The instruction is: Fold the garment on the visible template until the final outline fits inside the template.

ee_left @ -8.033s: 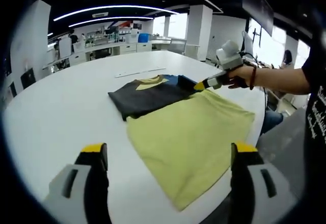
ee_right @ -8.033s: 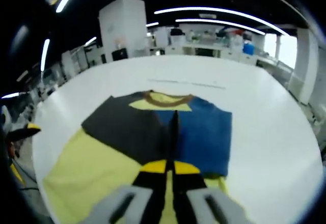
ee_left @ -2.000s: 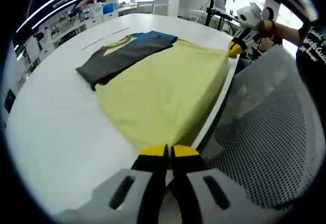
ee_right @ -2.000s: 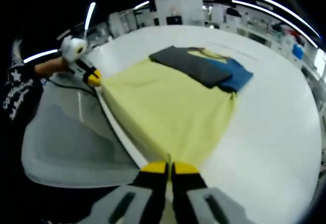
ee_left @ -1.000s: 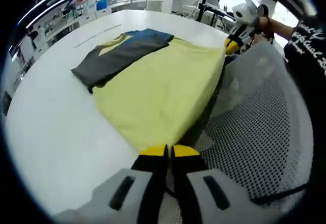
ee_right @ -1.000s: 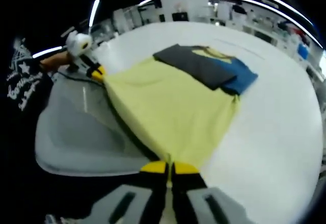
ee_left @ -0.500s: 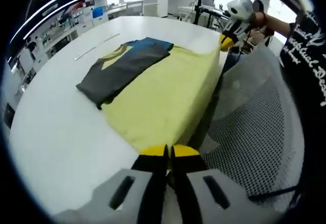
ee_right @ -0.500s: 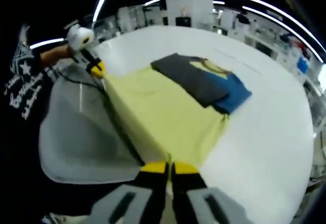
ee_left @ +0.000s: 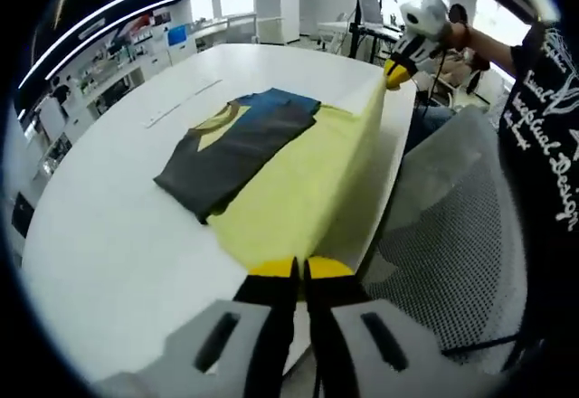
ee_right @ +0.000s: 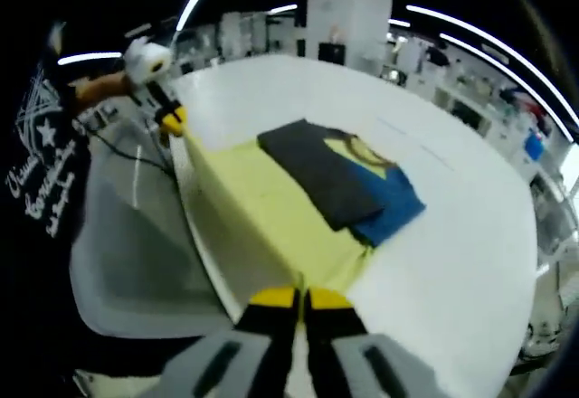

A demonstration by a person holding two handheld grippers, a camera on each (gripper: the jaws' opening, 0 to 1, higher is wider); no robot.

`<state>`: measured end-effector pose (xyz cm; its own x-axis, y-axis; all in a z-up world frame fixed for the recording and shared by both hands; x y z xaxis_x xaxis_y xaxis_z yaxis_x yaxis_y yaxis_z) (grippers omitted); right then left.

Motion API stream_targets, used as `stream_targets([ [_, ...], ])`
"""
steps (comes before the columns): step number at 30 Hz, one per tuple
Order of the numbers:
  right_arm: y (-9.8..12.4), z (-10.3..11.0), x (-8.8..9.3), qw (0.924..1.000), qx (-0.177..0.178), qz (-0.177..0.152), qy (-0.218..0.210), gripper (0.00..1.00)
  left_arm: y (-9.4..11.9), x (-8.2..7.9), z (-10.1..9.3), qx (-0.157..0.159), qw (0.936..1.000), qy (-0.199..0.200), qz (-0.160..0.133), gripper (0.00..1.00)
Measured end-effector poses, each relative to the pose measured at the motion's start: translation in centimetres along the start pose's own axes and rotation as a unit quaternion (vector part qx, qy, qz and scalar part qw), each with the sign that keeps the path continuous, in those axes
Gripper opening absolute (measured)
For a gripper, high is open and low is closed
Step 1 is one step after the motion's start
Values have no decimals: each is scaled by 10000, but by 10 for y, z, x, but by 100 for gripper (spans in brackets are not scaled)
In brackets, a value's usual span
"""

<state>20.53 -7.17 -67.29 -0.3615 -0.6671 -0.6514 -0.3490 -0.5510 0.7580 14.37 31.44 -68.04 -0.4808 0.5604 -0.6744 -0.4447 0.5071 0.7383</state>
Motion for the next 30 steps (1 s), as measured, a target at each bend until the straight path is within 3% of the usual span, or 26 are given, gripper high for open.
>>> stream_targets([
  [11, -2, -20, -21, 9996, 218, -65, 162, 0, 2, -19, 21, -148, 9994, 126, -270, 0],
  [30, -9, -63, -60, 9959, 815, -222, 330, 0, 1, -67, 68, -430, 9969, -486, -438, 0],
])
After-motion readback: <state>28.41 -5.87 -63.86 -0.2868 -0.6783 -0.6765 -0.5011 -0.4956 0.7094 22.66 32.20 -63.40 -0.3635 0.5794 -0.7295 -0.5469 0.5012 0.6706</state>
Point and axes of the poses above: the point that each gripper's makers call its tool centre point, and the gripper's own axes: y roughly backward along the fingers, z roughly to its left, x roughly out of its underside, the point moved 9 cm from there along y, roughly backward along the fingers, and after that the axes turned 1 degree about -z, right-handed, at the moved point
